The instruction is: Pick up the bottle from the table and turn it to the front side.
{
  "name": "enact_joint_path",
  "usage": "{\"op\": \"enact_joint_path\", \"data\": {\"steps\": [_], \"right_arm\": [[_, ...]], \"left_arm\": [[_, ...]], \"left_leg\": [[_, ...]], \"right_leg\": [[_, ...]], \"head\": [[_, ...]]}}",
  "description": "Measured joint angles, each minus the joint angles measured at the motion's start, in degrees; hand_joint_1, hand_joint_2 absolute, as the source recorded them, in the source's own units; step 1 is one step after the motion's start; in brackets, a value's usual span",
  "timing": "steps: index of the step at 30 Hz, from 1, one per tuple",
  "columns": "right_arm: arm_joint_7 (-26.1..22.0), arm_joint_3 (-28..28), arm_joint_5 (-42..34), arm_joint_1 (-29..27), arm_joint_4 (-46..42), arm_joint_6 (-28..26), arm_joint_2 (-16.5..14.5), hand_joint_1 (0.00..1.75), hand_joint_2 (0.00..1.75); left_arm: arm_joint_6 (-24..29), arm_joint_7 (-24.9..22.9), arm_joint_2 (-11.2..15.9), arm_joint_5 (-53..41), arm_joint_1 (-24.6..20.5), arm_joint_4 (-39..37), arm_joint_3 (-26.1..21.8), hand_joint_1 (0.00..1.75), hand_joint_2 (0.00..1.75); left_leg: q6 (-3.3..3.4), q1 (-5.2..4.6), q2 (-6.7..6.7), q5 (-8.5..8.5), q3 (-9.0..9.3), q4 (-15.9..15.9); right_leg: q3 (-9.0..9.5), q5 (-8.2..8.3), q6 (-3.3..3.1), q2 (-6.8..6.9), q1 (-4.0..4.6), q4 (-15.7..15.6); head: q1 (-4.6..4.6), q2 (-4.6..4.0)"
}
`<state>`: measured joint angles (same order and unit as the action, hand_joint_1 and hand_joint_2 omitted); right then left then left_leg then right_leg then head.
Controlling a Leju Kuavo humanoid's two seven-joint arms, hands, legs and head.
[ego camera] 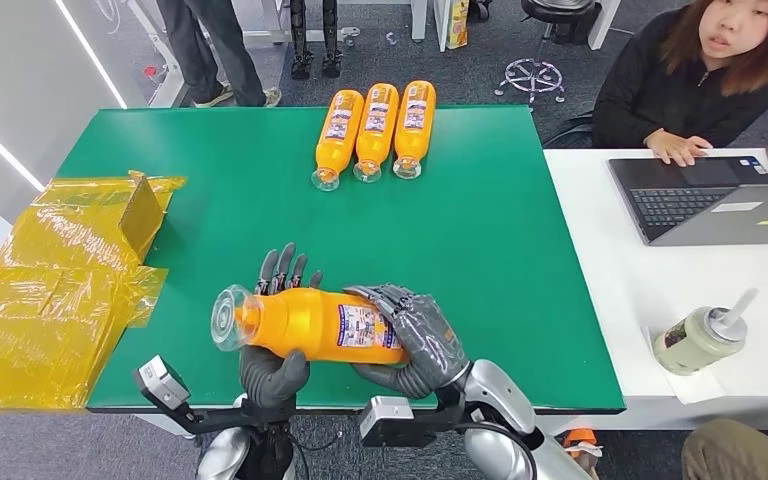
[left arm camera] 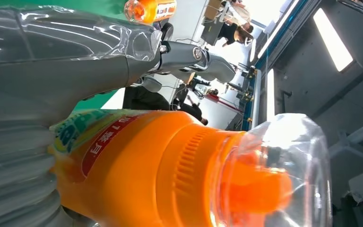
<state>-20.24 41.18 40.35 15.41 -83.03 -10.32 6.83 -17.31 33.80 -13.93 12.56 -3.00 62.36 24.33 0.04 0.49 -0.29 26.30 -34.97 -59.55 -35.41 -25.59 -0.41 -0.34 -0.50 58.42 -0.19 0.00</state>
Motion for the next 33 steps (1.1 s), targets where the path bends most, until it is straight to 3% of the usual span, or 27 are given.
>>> {"op": "enact_joint_path", "data": {"steps": [6,12,23,26,30,33], "right_arm": [[-0.84,1.06,-0.54,-2.18,1.37,1.18,-2.01,1.75,1.75],[1.8,1.35,0.86,-3.43,1.56,2.22,-4.15,1.75,1.75],[4.53,0.32,4.12,-5.85,-1.58,4.02,-5.27,1.75,1.75],[5.72,-0.23,5.12,-6.33,-2.81,5.35,-5.68,1.75,1.75],[7.35,-1.07,6.28,-7.13,-4.62,7.04,-6.24,1.75,1.75],[8.34,-1.6,7.09,-7.78,-5.79,7.88,-6.74,1.75,1.75]], "left_arm": [[0.13,0.18,-0.03,0.27,-0.25,-0.1,0.0,0.0,1.75],[-0.04,-0.08,-0.05,0.17,-0.25,-0.09,-0.2,0.0,1.75],[-0.88,-0.4,-0.2,-0.16,-0.41,-0.28,-0.22,0.04,1.75],[-1.08,-0.57,-0.23,-0.26,-0.57,-0.28,-0.22,0.24,1.75],[-1.28,-1.04,-0.38,-0.56,-1.05,-0.28,-0.22,1.48,1.75],[-1.28,-1.22,-0.51,-0.73,-1.29,-0.27,-0.22,1.74,1.75]], "left_leg": [[0.0,0.0,0.01,0.01,0.0,0.0],[0.0,0.01,0.02,0.01,0.0,0.01],[0.0,-0.01,0.03,0.01,0.0,0.0],[0.0,-0.01,0.03,0.01,0.0,0.0],[0.0,0.0,0.03,0.01,0.0,0.0],[0.0,0.0,0.03,0.01,0.01,0.0]], "right_leg": [[-0.01,0.0,0.0,0.0,0.0,0.0],[-0.03,-0.02,-0.02,-0.01,0.0,0.0],[-0.03,-0.01,-0.02,-0.01,-0.01,-0.01],[-0.03,-0.01,-0.02,-0.01,-0.01,-0.01],[-0.03,-0.01,-0.02,-0.01,-0.01,0.0],[-0.03,-0.01,-0.02,-0.01,0.0,0.0]], "head": [[-0.01,0.0],[0.0,0.0],[-0.01,0.0],[0.0,0.0],[0.0,0.0],[0.0,0.0]]}}
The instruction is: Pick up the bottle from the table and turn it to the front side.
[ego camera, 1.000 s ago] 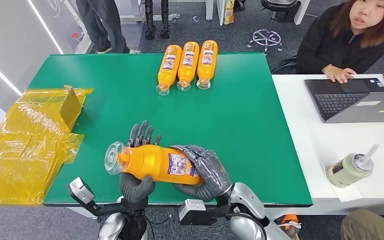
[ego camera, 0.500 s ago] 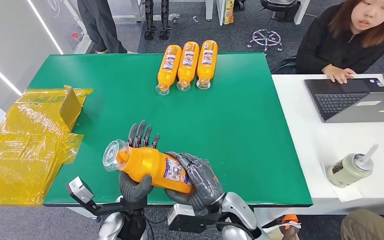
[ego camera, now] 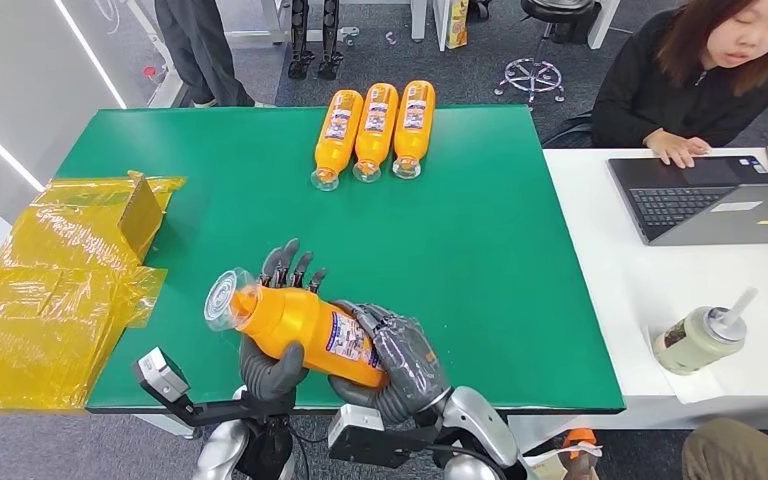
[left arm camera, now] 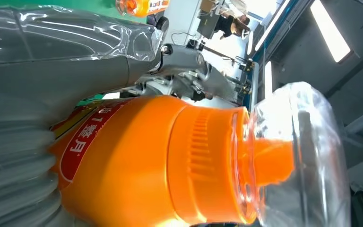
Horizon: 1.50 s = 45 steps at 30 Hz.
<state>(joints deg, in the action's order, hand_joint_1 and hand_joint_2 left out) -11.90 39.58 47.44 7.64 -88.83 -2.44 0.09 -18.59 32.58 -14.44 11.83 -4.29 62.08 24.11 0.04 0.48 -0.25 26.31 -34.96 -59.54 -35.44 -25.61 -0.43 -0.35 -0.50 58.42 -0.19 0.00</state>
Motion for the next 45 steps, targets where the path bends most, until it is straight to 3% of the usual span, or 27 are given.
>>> {"op": "enact_joint_path", "data": {"steps": [12,13,14,16,17,18,29,36,39,42,43,45], "right_arm": [[1.9,-1.73,3.06,-2.23,-3.7,2.28,-1.79,1.75,1.75],[1.9,-1.83,3.27,-2.33,-3.9,2.37,-1.89,1.66,1.75],[1.9,-1.95,3.43,-2.42,-4.06,2.45,-1.99,1.36,1.75],[1.89,-2.24,3.85,-2.59,-4.31,2.75,-2.24,0.49,1.75],[1.88,-2.39,4.09,-2.69,-4.42,2.98,-2.39,0.14,1.75],[1.87,-2.5,4.35,-2.81,-4.54,3.24,-2.56,0.0,1.75],[1.71,-4.43,6.74,-5.0,-7.04,2.53,-4.04,0.0,1.75],[-1.92,-5.24,2.5,-6.02,-7.11,-2.23,-4.01,0.0,1.75],[-3.57,-5.31,0.53,-6.05,-6.49,-3.59,-3.96,0.0,1.75],[-5.46,-5.19,-0.39,-5.93,-5.44,-4.66,-3.81,0.0,1.75],[-6.68,-4.86,-0.9,-5.77,-5.16,-5.35,-3.75,0.0,1.75],[-10.12,-4.04,-3.6,-5.49,-4.91,-8.12,-3.68,0.0,1.75]], "left_arm": [[0.08,-0.12,-0.19,-0.09,-1.37,-0.01,0.4,1.66,1.75],[0.08,-0.12,-0.2,-0.09,-1.53,-0.02,0.44,1.65,1.75],[0.08,-0.12,-0.22,-0.09,-1.67,-0.06,0.46,1.67,1.75],[0.08,-0.12,-0.26,-0.07,-1.9,-0.14,0.5,1.67,1.75],[0.09,-0.11,-0.27,-0.04,-2.0,-0.21,0.51,1.67,1.75],[0.09,-0.11,-0.29,-0.01,-2.12,-0.3,0.54,1.66,1.75],[0.1,-0.08,-0.51,0.49,-3.92,-1.28,1.87,1.61,1.75],[0.58,-0.06,-0.52,1.34,-4.9,-1.75,2.95,1.57,1.75],[0.9,0.07,-0.48,1.6,-4.96,-1.76,3.04,1.47,1.75],[1.96,0.19,-0.45,1.8,-4.97,-1.77,3.03,0.67,1.75],[2.66,0.09,-0.4,1.92,-4.94,-1.88,2.99,0.7,1.75],[4.03,-0.12,-0.28,2.05,-4.66,-2.18,2.9,1.33,1.75]], "left_leg": [[0.0,0.0,0.0,0.0,0.0,0.0],[0.0,0.0,0.0,0.0,0.0,0.0],[0.0,0.0,0.0,0.0,0.0,0.0],[0.0,0.0,0.01,0.0,0.0,0.0],[0.0,0.0,0.01,0.0,0.0,0.0],[0.0,0.0,0.01,0.0,0.0,0.0],[0.0,-0.01,0.0,0.0,-0.01,0.0],[0.0,0.0,0.0,0.0,-0.02,0.0],[0.0,0.0,0.0,0.0,-0.02,0.0],[0.0,0.0,0.0,0.0,-0.02,0.01],[0.0,0.01,0.01,0.0,-0.02,0.01],[0.0,0.01,0.01,0.0,-0.03,0.01]], "right_leg": [[0.0,0.0,0.0,0.0,0.0,0.0],[0.0,0.0,0.0,-0.01,0.0,0.0],[0.0,0.0,0.0,-0.01,0.0,0.0],[0.0,0.0,0.0,-0.01,0.0,0.0],[0.0,0.0,0.0,-0.01,0.0,0.0],[0.0,0.0,0.0,-0.01,0.0,0.0],[0.0,0.0,0.0,0.0,0.0,-0.01],[0.01,0.0,0.0,0.0,0.0,0.0],[0.01,0.0,0.0,0.0,0.0,0.0],[0.01,0.0,0.0,0.0,0.0,0.01],[0.01,0.0,0.0,-0.01,0.0,0.01],[-0.01,0.0,0.0,-0.03,0.0,0.01]], "head": [[-0.01,0.0],[-0.01,0.0],[-0.01,0.0],[-0.01,0.0],[-0.01,0.0],[-0.01,0.0],[-0.01,0.0],[0.01,0.0],[0.01,0.0],[-0.01,0.0],[0.01,0.0],[0.01,0.0]]}}
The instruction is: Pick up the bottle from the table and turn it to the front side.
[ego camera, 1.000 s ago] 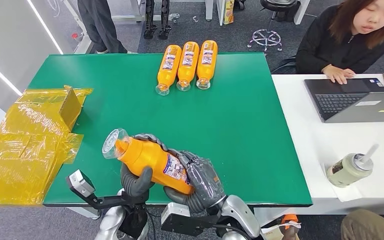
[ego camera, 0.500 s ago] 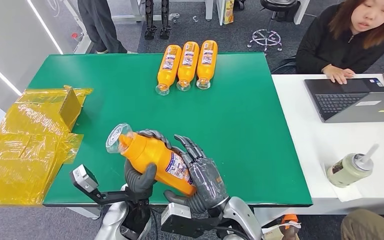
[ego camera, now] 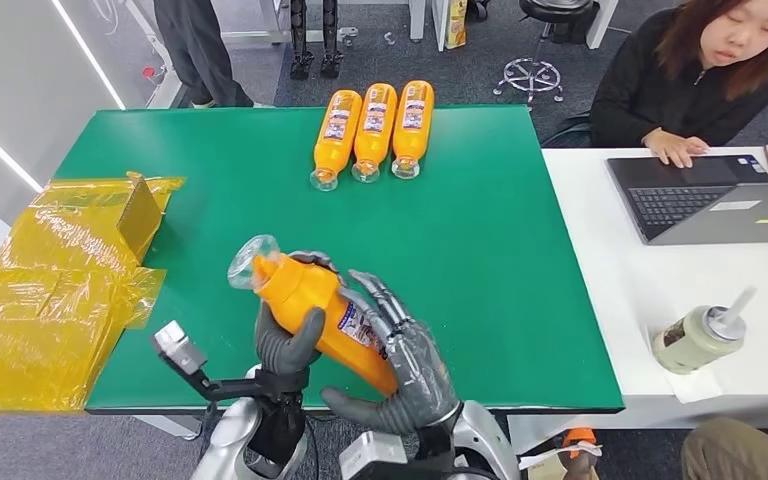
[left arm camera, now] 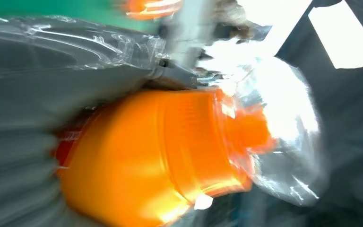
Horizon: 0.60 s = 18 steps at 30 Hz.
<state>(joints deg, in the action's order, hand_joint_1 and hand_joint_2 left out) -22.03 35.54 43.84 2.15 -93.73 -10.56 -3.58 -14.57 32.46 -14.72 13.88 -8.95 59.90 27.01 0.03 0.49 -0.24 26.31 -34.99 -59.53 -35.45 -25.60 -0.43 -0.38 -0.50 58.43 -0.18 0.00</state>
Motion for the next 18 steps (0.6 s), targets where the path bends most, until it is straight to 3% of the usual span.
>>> {"op": "enact_joint_path", "data": {"steps": [1,2,10,15,18], "right_arm": [[-1.75,0.31,-2.35,0.06,-0.1,-1.97,0.01,0.0,1.75],[-3.36,0.36,-5.06,0.04,-0.36,-4.09,0.04,0.0,1.75],[-14.81,-1.95,-21.27,-2.77,-4.9,-16.27,0.79,0.0,1.75],[-17.82,-2.4,-22.41,-6.06,-6.82,-19.67,1.46,0.0,1.75],[-17.93,-2.4,-22.53,-7.57,-7.33,-20.91,1.85,0.0,1.75]], "left_arm": [[0.47,-0.08,0.07,0.0,0.18,-0.15,-0.05,1.65,1.75],[0.73,-0.05,0.1,-0.04,0.4,-0.19,-0.08,1.71,1.75],[1.64,0.08,0.43,-0.48,1.98,-0.16,-0.27,1.75,1.75],[3.19,1.32,0.79,-1.94,3.69,0.16,-0.46,1.75,1.75],[7.52,2.64,1.38,-7.62,4.75,1.13,-0.61,1.75,1.75]], "left_leg": [[0.0,0.0,-0.01,0.0,-0.01,0.0],[0.0,0.0,-0.03,-0.01,-0.02,0.0],[0.03,-0.02,-0.03,0.02,-0.04,-0.01],[0.0,-0.01,-0.01,0.09,-0.03,0.0],[0.0,0.0,-0.01,0.09,-0.03,0.01]], "right_leg": [[-0.01,0.0,0.0,0.01,0.0,0.0],[-0.02,0.0,0.0,0.02,0.0,0.0],[-0.01,-0.02,0.03,0.02,-0.01,-0.03],[-0.02,-0.04,0.03,0.01,-0.01,-0.03],[-0.02,-0.06,0.02,0.01,-0.01,-0.02]], "head": [[0.02,0.0],[0.01,0.0],[-0.01,0.0],[0.0,0.0],[0.0,0.0]]}}
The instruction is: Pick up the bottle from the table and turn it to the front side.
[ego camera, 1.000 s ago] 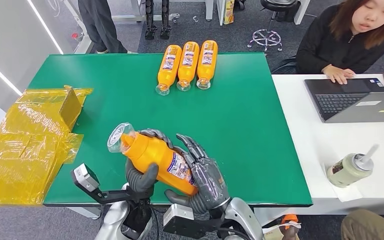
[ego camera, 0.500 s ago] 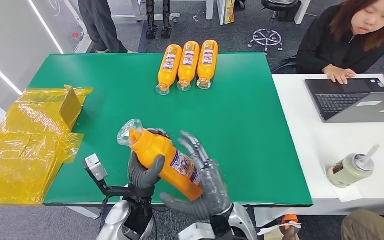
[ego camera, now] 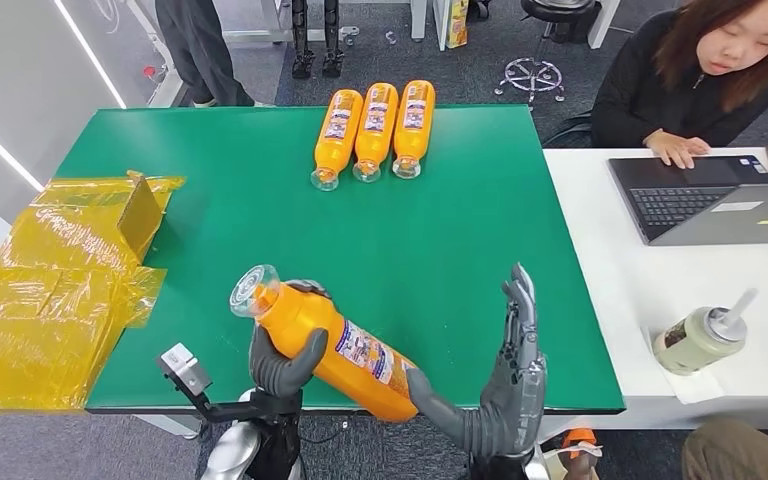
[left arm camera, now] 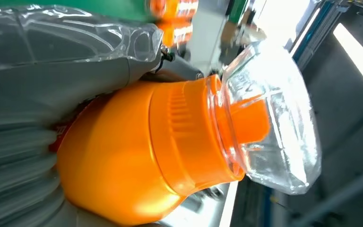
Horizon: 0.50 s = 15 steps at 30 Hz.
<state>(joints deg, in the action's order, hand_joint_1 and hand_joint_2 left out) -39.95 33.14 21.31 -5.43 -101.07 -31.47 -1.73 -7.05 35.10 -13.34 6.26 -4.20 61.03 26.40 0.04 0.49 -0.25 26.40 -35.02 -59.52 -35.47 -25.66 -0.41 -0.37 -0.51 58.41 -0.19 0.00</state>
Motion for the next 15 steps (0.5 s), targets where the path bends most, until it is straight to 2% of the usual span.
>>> {"op": "enact_joint_path", "data": {"steps": [5,8,12,15], "right_arm": [[0.0,0.01,-1.66,-1.59,-0.03,-0.87,0.93,0.0,1.75],[-0.01,0.14,-3.15,-1.72,0.26,-1.91,1.77,0.0,1.75],[-0.01,0.95,-6.38,-1.26,1.12,-3.48,3.32,0.0,1.75],[0.0,1.68,-9.79,-0.18,2.23,-4.28,4.76,0.0,1.75]], "left_arm": [[6.18,-1.79,2.81,-14.54,0.83,3.96,-1.29,1.75,1.75],[6.95,-4.34,5.82,-21.02,0.81,6.5,-2.11,1.75,1.75],[3.0,-7.5,10.81,-22.05,0.24,8.4,-2.71,1.75,1.75],[-1.88,-9.45,16.43,-20.1,-1.6,8.57,-2.91,1.75,1.75]], "left_leg": [[-0.02,0.01,0.01,-0.01,0.01,0.03],[-0.03,0.02,0.02,-0.02,0.03,0.04],[-0.06,0.03,0.02,-0.05,0.04,0.05],[-0.11,0.05,0.03,-0.09,0.05,0.05]], "right_leg": [[0.0,0.0,-0.01,-0.01,0.01,0.01],[0.01,0.0,-0.01,-0.01,0.03,0.02],[0.02,0.01,-0.02,-0.01,0.05,0.03],[0.02,0.03,-0.04,-0.04,0.07,0.06]], "head": [[-0.01,0.0],[0.01,0.0],[-0.01,0.0],[0.0,0.0]]}}
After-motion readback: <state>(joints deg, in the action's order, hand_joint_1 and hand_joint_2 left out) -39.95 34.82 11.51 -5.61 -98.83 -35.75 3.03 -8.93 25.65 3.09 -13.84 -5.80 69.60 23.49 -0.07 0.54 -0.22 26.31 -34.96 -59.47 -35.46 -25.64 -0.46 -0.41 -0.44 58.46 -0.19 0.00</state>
